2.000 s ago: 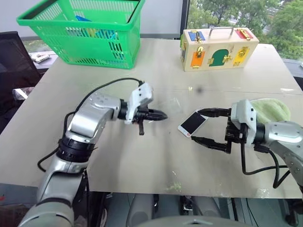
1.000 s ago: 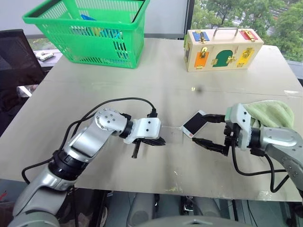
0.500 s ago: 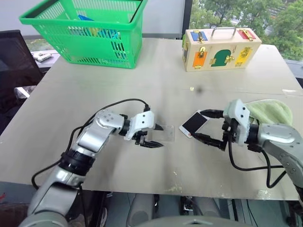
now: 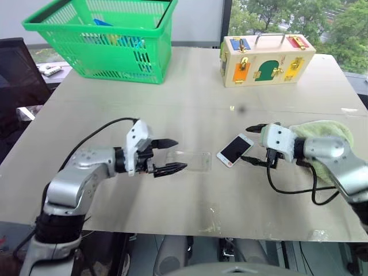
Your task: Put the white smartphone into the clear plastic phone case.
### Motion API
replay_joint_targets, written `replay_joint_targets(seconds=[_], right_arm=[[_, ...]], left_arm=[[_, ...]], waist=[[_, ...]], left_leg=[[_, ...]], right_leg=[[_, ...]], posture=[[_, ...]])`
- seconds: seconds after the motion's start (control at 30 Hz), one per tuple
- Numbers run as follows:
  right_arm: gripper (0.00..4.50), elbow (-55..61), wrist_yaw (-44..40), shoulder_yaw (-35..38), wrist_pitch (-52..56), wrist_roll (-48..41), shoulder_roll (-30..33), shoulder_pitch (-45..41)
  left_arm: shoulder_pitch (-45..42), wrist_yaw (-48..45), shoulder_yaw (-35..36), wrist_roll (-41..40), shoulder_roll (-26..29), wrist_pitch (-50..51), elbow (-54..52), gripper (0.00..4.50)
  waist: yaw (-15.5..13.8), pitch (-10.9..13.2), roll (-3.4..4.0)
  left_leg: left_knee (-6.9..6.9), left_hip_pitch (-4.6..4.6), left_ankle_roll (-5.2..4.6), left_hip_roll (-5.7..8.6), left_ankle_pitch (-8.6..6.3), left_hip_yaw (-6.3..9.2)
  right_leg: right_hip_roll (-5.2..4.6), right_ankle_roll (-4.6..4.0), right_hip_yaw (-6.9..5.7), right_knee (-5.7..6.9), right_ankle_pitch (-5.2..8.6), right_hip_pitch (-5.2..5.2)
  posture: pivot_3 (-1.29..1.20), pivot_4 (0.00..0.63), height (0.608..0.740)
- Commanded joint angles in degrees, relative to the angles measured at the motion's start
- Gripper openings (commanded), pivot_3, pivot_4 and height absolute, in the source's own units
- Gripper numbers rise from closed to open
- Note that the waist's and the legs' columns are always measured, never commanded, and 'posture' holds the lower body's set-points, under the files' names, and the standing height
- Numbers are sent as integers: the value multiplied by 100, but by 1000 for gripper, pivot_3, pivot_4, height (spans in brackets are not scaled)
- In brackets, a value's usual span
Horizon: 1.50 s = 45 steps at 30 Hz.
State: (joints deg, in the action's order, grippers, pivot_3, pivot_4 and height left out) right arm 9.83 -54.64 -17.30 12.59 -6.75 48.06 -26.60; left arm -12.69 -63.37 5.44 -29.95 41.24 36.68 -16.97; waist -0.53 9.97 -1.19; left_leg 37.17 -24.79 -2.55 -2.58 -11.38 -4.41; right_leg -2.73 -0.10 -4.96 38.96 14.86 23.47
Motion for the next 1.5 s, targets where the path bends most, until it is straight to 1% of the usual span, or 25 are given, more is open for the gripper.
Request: replay_joint_targets(seconds=[0.03, 0.1, 0.2, 0.33, 0.47, 0.6, 0.77, 0.83, 0.87, 0.9, 1.0, 1.1, 1.2, 1.33, 1.4, 1.5], right_arm=[[4500, -757, -901, -347, -292, 81, -231, -628], [4500, -1279, -1388, -526, -473, 155, -330, -973], [4500, -2390, -2025, -866, -1037, 495, -577, -1700], [4500, -3510, -2631, -1137, -1736, 801, -989, -2404], [4500, -4628, -3065, -1424, -2686, 1206, -1392, -2928], [4500, -5619, -3188, -1599, -3416, 1561, -1836, -3394], [4500, -6931, -2998, -1994, -4180, 2318, -2161, -3887], [4500, -7287, -2933, -2146, -4358, 2573, -2252, -4000], [4500, -7425, -2897, -2216, -4411, 2700, -2287, -4033], [4500, -7541, -2860, -2286, -4435, 2827, -2312, -4056], [3824, -7837, -2729, -2367, -4279, 3071, -2368, -4028], [2807, -7938, -2982, -2166, -3987, 2919, -2381, -3951], [2807, -7888, -3096, -1873, -3721, 2695, -2279, -3867], [2807, -7393, -3095, -1376, -2651, 2399, -2164, -3741], [2807, -6779, -3092, -1067, -1593, 2179, -2081, -3600], [2807, -5237, -3180, -762, -267, 2004, -1728, -3123]], left_arm=[[113, 21, 435, -327, 30, -130, -36, 4416], [217, 55, 483, -347, -4, -221, -42, 4416], [298, 47, 494, -313, 11, -341, 39, 4416], [232, 108, 546, -314, 18, -420, 265, 4416], [158, 107, 567, -307, 45, -506, 500, 4416], [167, 349, 542, -401, 8, -288, 200, 4416], [176, 539, 579, -471, -17, -213, 150, 4416], [152, 595, 588, -483, -18, -215, 193, 4416], [140, 615, 592, -490, -12, -220, 219, 4416], [131, 629, 598, -499, -5, -223, 242, 4416], [52, 621, 623, -490, 21, -252, 414, 4500], [235, 705, 686, -554, -1, -209, 156, 4500], [403, 744, 729, -615, -4, -196, -42, 4500], [529, 761, 761, -696, 27, -214, -163, 4500], [596, 758, 777, -736, 38, -226, -223, 4500], [674, 769, 792, -787, 51, -227, -310, 4500]], waist=[[-10, 0, 0], [-6, 1, 0], [-20, 1, 1], [-12, 2, 2], [-10, 2, 2], [34, 2, 2], [142, 1, 1], [131, 1, 2], [117, -3, 1], [108, -7, -1], [93, -39, -22], [93, -77, -42], [81, -87, -41], [38, -87, -34], [22, -81, -21], [-35, -66, 14]], left_leg=[[0, 0, 0, -5, 0, 0], [1, 1, 0, -7, 0, -3], [4, 1, 0, -5, 0, -8], [4, -1, 0, -4, 0, -8], [3, 0, 2, -6, 1, -11], [4, 2, 8, -6, 5, -18], [3, 28, 6, -10, 4, -18], [3, 56, 5, -11, 3, -18], [-1, 91, 5, -11, 1, -16], [-3, 109, 6, -10, -1, -12], [-1, 109, 29, -6, -14, -10], [3, 111, 30, -4, -14, -11], [3, 109, 30, 2, -14, -12], [1, 106, 30, 6, -14, -6], [-3, 103, 30, 6, -14, -7], [-11, 93, 30, 9, -15, -11]], right_leg=[[4, 0, -1, 0, 0, 0], [4, -5, 2, 0, -3, 0], [1, -5, 4, -2, -4, -1], [-1, -11, 3, -1, -7, 1], [1, -26, 4, 0, -16, 2], [0, -27, 10, -1, -18, 1], [-1, -35, 9, 6, -24, -15], [-1, -34, 9, 6, -24, -40], [-4, -31, 6, 1, -21, -77], [-9, -33, 1, -2, -11, -89], [-25, -46, -4, -2, -9, -92], [-40, -50, -12, -2, -14, -96], [-71, -50, -28, -6, -15, -97], [-98, -50, -57, -5, -17, -96], [-117, -51, -76, -5, -17, -92], [-142, -70, -102, -6, -28, -77]], posture=[[0, 150, 740], [0, 150, 740], [0, 150, 740], [0, 150, 740], [0, 150, 740], [0, 150, 740], [0, 150, 740], [0, 150, 740], [0, 150, 740], [0, 150, 740], [0, 150, 740], [0, 150, 740], [0, 150, 740], [0, 150, 740], [0, 150, 740], [0, 150, 740]])
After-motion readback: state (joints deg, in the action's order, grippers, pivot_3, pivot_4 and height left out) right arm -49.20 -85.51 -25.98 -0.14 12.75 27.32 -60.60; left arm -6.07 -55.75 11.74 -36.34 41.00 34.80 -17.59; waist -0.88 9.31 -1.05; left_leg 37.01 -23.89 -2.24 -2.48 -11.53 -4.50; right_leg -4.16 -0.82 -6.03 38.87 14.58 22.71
